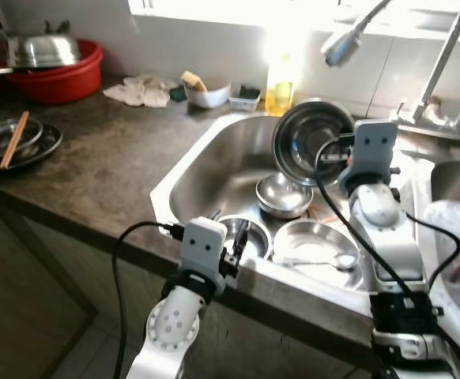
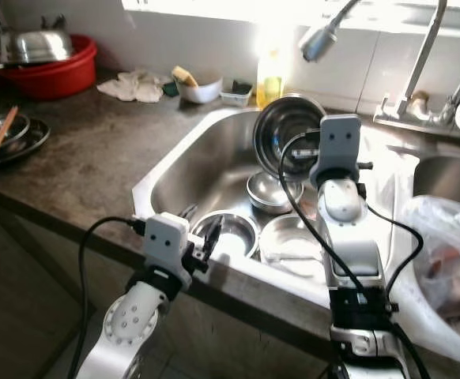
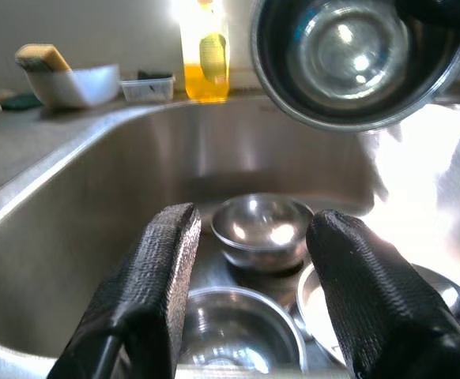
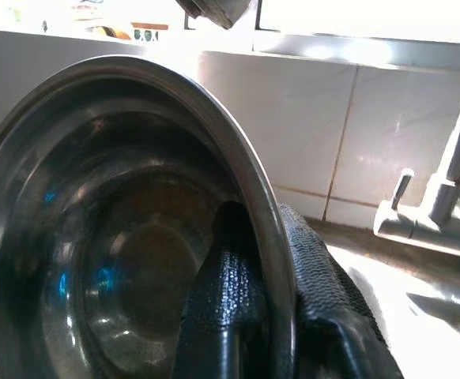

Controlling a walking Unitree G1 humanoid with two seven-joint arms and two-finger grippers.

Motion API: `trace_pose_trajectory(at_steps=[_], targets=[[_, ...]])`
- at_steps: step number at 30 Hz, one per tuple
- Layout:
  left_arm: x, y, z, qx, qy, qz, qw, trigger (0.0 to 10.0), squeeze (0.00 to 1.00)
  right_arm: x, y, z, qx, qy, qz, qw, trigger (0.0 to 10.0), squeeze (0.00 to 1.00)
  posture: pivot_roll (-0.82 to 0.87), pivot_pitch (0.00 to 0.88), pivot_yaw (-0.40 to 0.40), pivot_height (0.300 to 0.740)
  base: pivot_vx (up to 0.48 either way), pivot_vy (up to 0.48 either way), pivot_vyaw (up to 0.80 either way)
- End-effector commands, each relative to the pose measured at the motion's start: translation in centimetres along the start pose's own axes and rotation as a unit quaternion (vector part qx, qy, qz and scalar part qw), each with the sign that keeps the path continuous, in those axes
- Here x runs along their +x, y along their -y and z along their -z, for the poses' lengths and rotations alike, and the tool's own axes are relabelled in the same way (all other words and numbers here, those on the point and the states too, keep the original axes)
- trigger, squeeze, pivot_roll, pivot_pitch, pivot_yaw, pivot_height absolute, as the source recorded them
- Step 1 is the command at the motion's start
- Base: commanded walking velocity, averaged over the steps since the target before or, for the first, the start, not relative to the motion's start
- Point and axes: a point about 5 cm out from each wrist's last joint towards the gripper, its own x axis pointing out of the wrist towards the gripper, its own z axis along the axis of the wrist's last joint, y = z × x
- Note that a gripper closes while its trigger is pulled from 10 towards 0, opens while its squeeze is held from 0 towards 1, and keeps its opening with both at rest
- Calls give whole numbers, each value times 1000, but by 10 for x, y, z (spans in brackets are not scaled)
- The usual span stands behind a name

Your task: Kitchen organization

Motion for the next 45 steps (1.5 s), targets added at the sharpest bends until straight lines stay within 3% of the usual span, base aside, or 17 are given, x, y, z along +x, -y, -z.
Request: trace_pose_trajectory(at_steps=[1, 3, 8, 9, 16, 18, 26, 27, 28, 32, 35, 38, 39, 40, 41, 42, 45], targets=[[-3, -4, 1, 7, -6, -7, 1000, 10000, 0, 0, -11, 1, 0, -10, -19, 1000, 10000, 0, 90, 89, -20, 740, 0, 0, 0], [-4, -4, 1, 7, -7, -7, 1000, 10000, 0, 0, -11, 4, -4, -21, -20, 1000, 10000, 0, 90, 89, -20, 740, 0, 0, 0], [-4, -4, 0, 4, -6, -8, 1000, 10000, 0, 7, -12, 27, -12, -114, -37, 993, 10000, 0, 90, 99, -22, 740, 0, 0, 0], [-4, -3, 0, 3, -6, -8, 1000, 10000, 0, 10, -12, 39, -19, -155, -48, 987, 10000, 0, 89, 108, -21, 740, 0, 0, 0], [-8, -3, -1, 2, -8, -9, 1000, 10000, 0, 14, -9, 71, -44, -270, -67, 960, 10000, 0, 101, 122, -26, 740, 0, 0, 0], [-10, -3, -1, 2, -10, -11, 1000, 10000, 0, 15, -4, 82, -29, -311, -64, 948, 10000, 0, 107, 131, -31, 740, 0, 0, 0], [-13, -3, -2, 2, -14, -13, 1000, 10000, 0, 15, 4, 97, -29, -362, -59, 930, 10000, 8, 110, 145, -31, 740, 0, 0, 0], [-13, -3, -2, 2, -14, -13, 1000, 10000, 0, 14, 4, 99, -32, -370, -59, 927, 10000, 380, 110, 145, -31, 740, 0, 0, 0], [-13, -3, -2, 2, -16, -13, 1000, 10000, 0, 13, 4, 101, -28, -374, -61, 925, 10000, 1000, 108, 147, -29, 740, 0, 0, 0], [-13, -3, -1, 2, -17, -13, 1000, 10000, 0, 12, 4, 100, -23, -372, -57, 926, 10000, 1000, 107, 146, -27, 740, 0, 0, 0], [-11, -4, -1, 2, -17, -13, 1000, 10000, 0, 16, 7, 91, -28, -343, -40, 938, 10000, 1000, 107, 140, -29, 740, 0, 0, 0], [-11, -4, -1, 3, -17, -13, 1000, 10000, 0, 17, 7, 90, -28, -337, -37, 940, 10000, 1000, 107, 140, -29, 740, 0, 0, 0], [-11, -4, -1, 3, -17, -14, 1000, 10000, 0, 18, 7, 86, -23, -325, -34, 945, 10000, 133, 104, 138, -27, 740, 0, 0, 0], [-11, -4, -1, 3, -17, -14, 1000, 10000, 0, 18, 7, 86, -23, -325, -34, 945, 10000, 133, 104, 138, -27, 740, 0, 0, 0], [-11, -5, -1, 3, -17, -14, 1000, 10000, 0, 18, 8, 82, -27, -310, -28, 950, 10000, 0, 102, 130, -27, 740, 0, 0, 0], [-10, -4, -1, 4, -15, -13, 1000, 10000, 0, 17, 9, 75, -23, -283, -20, 959, 10000, 0, 101, 124, -25, 740, 0, 0, 0], [-9, -4, -1, 4, -15, -12, 1000, 10000, 0, 17, 11, 67, -24, -254, -12, 967, 10000, 0, 101, 122, -25, 740, 0, 0, 0]])
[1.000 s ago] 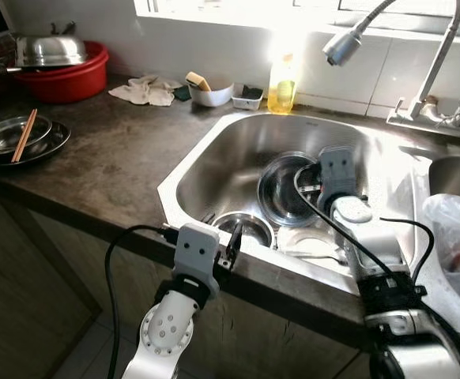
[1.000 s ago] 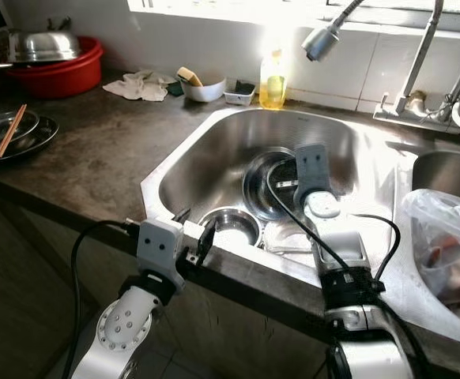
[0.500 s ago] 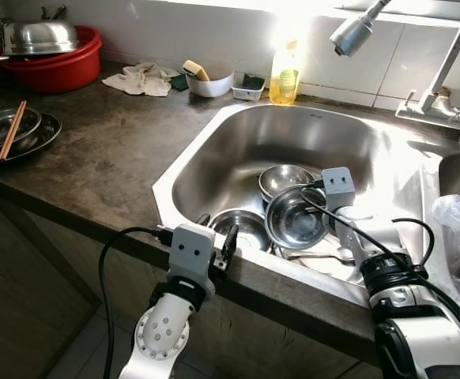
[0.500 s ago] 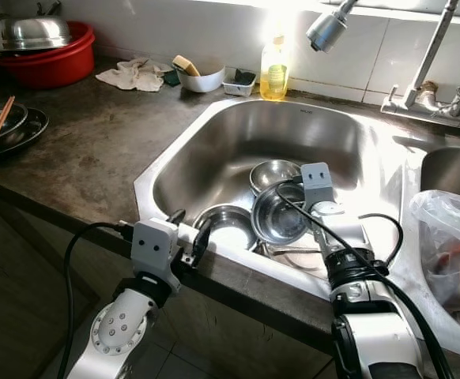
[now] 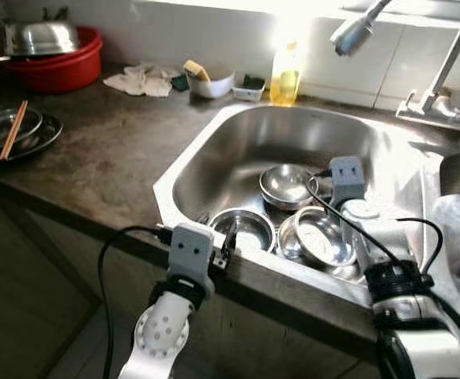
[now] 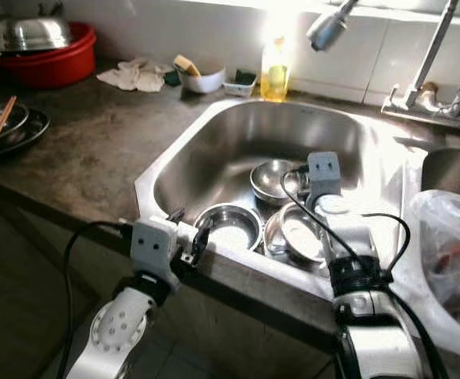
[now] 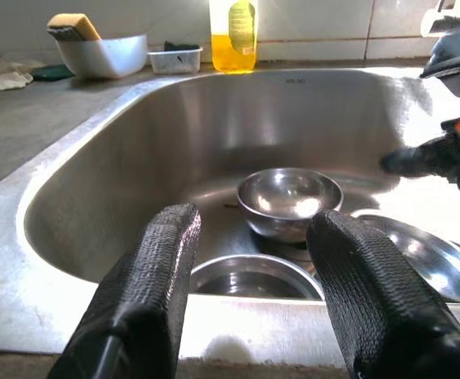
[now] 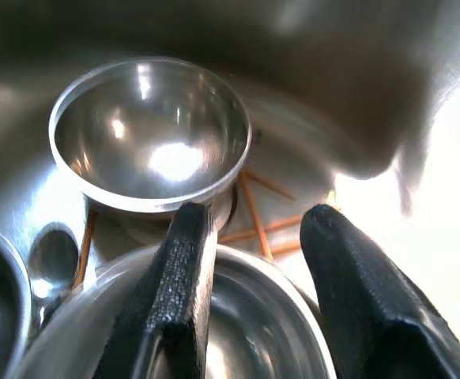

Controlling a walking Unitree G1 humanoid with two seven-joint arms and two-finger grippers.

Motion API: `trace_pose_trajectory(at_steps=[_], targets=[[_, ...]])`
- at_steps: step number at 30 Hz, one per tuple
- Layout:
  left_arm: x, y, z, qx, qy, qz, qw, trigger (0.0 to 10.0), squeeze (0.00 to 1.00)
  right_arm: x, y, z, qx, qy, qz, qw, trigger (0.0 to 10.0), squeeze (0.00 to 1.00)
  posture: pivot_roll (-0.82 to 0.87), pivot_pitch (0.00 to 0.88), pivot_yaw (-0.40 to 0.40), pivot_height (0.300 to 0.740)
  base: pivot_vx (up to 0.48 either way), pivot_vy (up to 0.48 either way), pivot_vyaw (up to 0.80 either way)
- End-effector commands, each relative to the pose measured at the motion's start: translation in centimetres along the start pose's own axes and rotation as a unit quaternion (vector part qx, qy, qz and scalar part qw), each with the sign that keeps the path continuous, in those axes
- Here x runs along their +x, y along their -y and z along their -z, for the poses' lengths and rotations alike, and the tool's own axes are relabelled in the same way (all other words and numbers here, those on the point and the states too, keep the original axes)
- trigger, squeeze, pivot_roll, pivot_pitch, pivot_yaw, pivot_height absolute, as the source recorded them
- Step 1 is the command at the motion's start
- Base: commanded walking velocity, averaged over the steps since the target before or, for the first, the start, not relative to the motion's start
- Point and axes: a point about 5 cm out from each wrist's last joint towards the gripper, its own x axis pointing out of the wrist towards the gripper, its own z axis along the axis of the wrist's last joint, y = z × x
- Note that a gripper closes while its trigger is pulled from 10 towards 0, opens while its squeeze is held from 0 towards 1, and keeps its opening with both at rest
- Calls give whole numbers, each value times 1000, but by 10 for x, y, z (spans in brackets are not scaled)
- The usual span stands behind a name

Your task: Kitchen organization

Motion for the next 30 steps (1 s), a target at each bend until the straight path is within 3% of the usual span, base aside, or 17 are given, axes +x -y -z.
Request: trace_pose_trajectory(at_steps=[1, 2, 3, 6, 10, 12, 14, 17, 26, 30], targets=[[1, 0, 0, 4, -1, 2, 1000, 10000, 0, -8, 3, -16, 8, 59, 12, 998, 10000, 0, 99, 117, -25, 740, 0, 0, 0], [2, 0, 0, 4, 0, 2, 1000, 10000, 0, -19, 4, -27, 11, 113, 16, 993, 10000, 0, 94, 108, -22, 740, 0, 0, 0], [2, 0, 0, 4, 0, 2, 1000, 10000, 0, -19, 4, -27, 11, 113, 16, 993, 10000, 0, 94, 108, -22, 740, 0, 0, 0], [4, -2, 1, 5, 1, 1, 1000, 10000, 0, -46, 3, -44, 7, 209, -1, 978, 10000, 0, 85, 95, -19, 740, 0, 0, 0], [4, -2, 2, 5, 1, 1, 1000, 10000, 0, -53, 2, -45, 12, 226, -11, 974, 10000, 0, 82, 90, -17, 740, 0, 0, 0], [5, -2, 2, 5, 1, 1, 1000, 10000, 0, -62, 1, -45, 14, 251, -24, 968, 10000, 0, 76, 83, -14, 740, 0, 0, 0], [6, -2, 3, 5, 1, 1, 1000, 10000, 0, -82, -4, -37, 19, 283, -56, 957, 10000, 0, 74, 74, -11, 740, 0, 0, 0], [4, -3, 2, 4, 3, -1, 1000, 10000, 0, -102, -10, -26, 32, 293, -92, 951, 10000, 0, 73, 68, -11, 740, 0, 0, 0], [0, -6, 3, -1, 4, -7, 1000, 10000, 0, -124, -14, -17, 23, 296, -130, 946, 10000, 0, 60, 55, -6, 740, 0, 0, 0], [0, -6, 2, -3, 4, -9, 1000, 10000, 0, -126, -14, -16, 23, 296, -133, 946, 10000, 0, 62, 56, -6, 740, 0, 0, 0]])
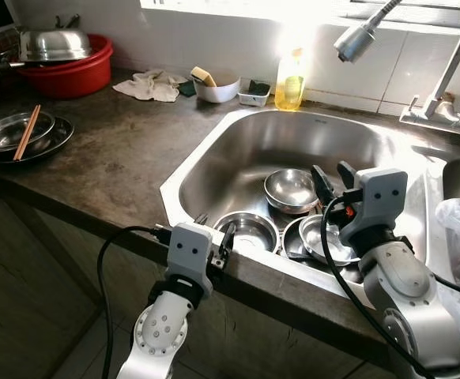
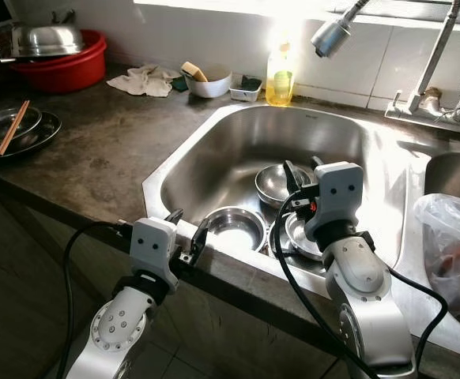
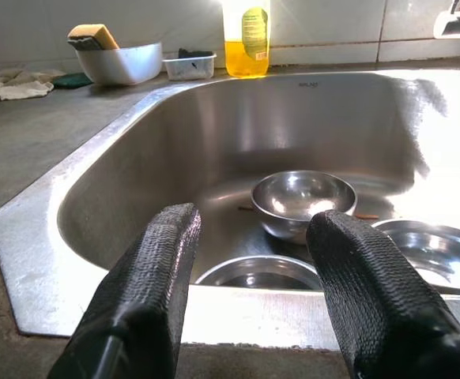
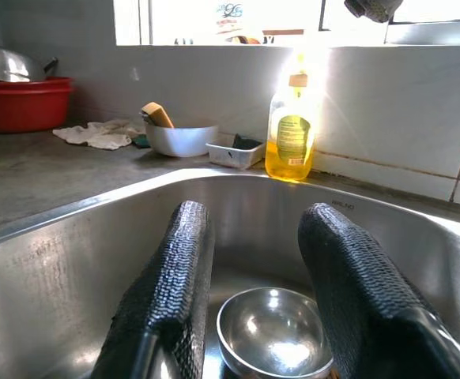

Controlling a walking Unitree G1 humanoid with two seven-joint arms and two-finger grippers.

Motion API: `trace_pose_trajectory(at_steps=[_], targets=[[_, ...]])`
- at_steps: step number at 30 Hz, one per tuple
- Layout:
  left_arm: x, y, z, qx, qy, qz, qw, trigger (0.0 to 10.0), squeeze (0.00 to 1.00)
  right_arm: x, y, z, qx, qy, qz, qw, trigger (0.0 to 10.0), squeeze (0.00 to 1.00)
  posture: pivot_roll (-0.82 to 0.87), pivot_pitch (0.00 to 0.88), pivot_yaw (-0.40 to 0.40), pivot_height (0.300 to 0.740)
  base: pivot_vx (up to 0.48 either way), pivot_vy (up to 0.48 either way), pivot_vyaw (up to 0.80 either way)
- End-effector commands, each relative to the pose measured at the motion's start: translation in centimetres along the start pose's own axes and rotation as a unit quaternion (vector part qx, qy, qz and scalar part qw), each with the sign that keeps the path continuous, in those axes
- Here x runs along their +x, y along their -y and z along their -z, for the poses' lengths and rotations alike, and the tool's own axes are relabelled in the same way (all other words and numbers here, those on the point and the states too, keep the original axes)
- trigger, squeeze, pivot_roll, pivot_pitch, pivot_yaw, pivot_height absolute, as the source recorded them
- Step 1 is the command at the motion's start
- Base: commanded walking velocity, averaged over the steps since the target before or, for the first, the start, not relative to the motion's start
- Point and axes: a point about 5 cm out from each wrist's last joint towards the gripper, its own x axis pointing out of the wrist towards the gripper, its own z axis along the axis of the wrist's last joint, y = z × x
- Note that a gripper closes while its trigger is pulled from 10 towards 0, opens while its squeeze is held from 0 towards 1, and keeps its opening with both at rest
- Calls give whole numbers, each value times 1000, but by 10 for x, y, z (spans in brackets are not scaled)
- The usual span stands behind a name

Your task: Kitchen organization

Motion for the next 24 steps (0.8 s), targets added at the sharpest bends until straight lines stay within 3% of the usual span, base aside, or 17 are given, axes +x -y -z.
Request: trace_pose_trajectory(at_steps=[1, 10, 22, 24], targets=[[-2, -1, -3, -6, 8, -1, 1000, 10000, 0, -3, -2, -5, 0, 8, -10, 1000, 10000, 0, 62, 56, -6, 740, 0, 0, 0], [-6, -3, -1, -10, 3, -13, 1000, 10000, 0, -8, -14, -1, -8, 1, -33, 999, 10000, 0, 73, 71, -15, 740, 0, 0, 54], [-5, -4, -2, -11, 3, -14, 1000, 10000, 0, -3, -18, -2, -8, 4, -32, 999, 10000, 0, 73, 76, -15, 740, 0, 425, 800], [-4, -3, -2, -9, 4, -10, 1000, 10000, 0, -2, -16, -2, -9, 4, -26, 1000, 10000, 0, 71, 77, -13, 740, 0, 0, 800]])
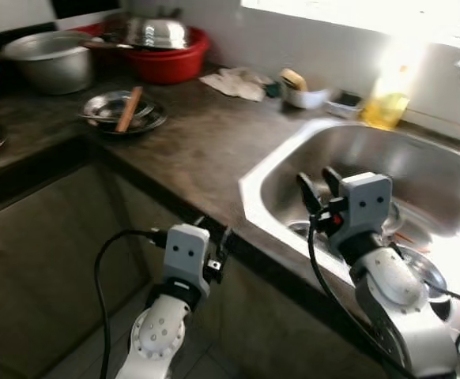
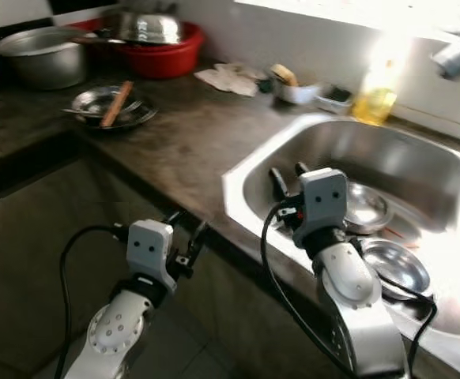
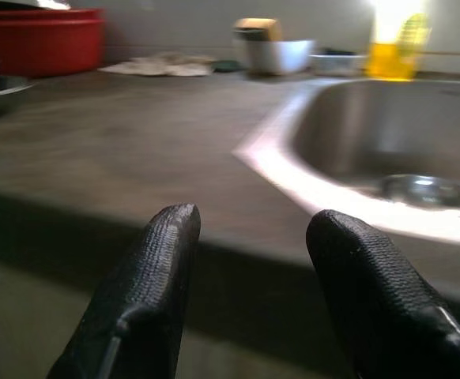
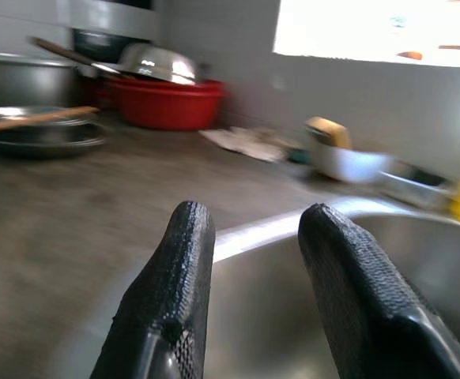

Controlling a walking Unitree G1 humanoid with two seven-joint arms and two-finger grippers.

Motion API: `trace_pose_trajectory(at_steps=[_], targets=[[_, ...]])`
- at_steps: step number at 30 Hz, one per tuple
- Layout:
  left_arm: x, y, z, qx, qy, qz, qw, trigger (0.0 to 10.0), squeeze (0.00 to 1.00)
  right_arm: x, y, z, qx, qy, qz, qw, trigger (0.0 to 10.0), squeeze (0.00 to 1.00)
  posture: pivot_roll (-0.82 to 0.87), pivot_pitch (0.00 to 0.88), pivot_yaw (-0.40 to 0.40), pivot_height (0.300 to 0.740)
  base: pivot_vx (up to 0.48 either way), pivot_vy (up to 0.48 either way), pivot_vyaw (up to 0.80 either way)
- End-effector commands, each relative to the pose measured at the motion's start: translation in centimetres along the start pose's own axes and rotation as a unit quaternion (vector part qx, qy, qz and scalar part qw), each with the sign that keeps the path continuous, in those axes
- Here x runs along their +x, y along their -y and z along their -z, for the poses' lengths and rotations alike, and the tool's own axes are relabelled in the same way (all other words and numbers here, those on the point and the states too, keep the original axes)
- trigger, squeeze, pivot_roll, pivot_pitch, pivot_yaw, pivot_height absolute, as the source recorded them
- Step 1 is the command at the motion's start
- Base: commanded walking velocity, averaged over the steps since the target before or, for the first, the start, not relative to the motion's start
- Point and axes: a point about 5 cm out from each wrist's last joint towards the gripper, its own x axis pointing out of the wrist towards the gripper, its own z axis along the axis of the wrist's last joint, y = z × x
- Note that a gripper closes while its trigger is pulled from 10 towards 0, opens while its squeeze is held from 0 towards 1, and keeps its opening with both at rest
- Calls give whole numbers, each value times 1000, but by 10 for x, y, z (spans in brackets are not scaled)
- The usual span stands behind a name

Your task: Kitchen organization

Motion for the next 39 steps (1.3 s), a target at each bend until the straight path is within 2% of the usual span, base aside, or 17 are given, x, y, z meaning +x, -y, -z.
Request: trace_pose_trajectory(at_steps=[1, 7, 14, 24, 36, 39], targets=[[-1, 2, -4, -4, 10, 3, 1000, 10000, 0, -1, 2, -1, -5, 2, 6, 1000, 10000, 0, 71, 77, -13, 740, 0, 0, 800], [0, 1, -4, -9, 9, 1, 1000, 10000, 0, 1, 2, -2, -4, 3, 9, 1000, 10000, 0, 73, 77, -14, 740, 0, 0, 800], [0, 2, -4, -10, 8, 2, 1000, 10000, 0, 4, 0, -3, -3, 4, 7, 1000, 10000, 0, 75, 79, -15, 740, 0, 421, 800], [2, 1, -5, -3, 8, -1, 1000, 10000, 0, 7, 0, -5, -2, 10, 7, 1000, 10000, 0, 75, 75, -14, 740, 0, 0, 800], [4, 2, -6, 5, 14, 0, 1000, 10000, 0, 14, -4, -6, 1, 15, -4, 1000, 10000, 0, 79, 66, -20, 740, 414, 0, 798], [4, 2, -6, 5, 14, 1, 1000, 10000, 0, 16, -6, -6, 5, 14, -7, 1000, 10000, 0, 80, 62, -21, 740, 480, 0, 0]])
